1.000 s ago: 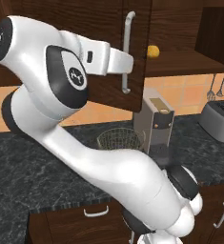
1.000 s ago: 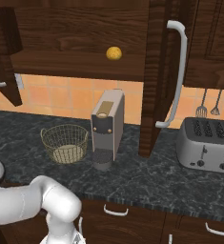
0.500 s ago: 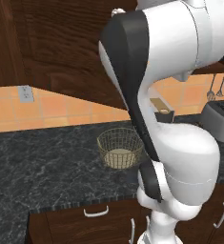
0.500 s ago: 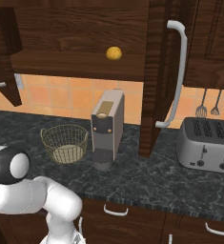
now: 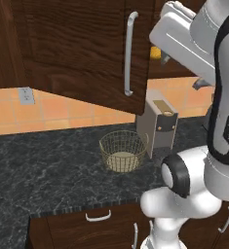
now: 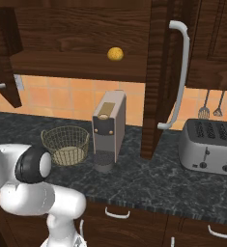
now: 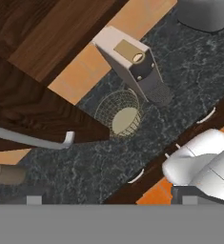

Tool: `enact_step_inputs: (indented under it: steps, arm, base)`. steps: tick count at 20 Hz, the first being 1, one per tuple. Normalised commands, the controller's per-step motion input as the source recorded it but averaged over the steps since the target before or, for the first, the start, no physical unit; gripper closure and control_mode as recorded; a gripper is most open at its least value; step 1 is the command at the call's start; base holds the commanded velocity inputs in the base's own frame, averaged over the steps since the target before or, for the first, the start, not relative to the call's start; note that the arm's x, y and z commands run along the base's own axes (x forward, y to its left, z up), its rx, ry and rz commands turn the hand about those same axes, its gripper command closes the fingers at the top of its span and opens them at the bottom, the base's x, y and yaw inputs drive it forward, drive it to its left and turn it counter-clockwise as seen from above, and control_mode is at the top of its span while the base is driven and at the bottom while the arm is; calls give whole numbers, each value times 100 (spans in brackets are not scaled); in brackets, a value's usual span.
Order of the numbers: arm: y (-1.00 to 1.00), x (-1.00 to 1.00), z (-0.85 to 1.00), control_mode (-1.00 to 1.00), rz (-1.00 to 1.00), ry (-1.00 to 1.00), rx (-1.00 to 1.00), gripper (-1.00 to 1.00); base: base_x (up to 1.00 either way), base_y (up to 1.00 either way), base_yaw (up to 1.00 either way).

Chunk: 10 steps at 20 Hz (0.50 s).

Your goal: Open the cabinet, pick up the bread from the cabinet and place it in the basket. Then move the basket to the dining counter.

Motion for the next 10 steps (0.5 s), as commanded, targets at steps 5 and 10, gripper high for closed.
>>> enact_step_inputs:
  steps: [5, 10]
  arm:
    - [-8, -81, -10, -100, -3, 2, -7, -100]
    - [-53, 28, -16, -100, -1, 28, 9, -100]
  base:
    - [0, 0, 0]
    - [0, 0, 0]
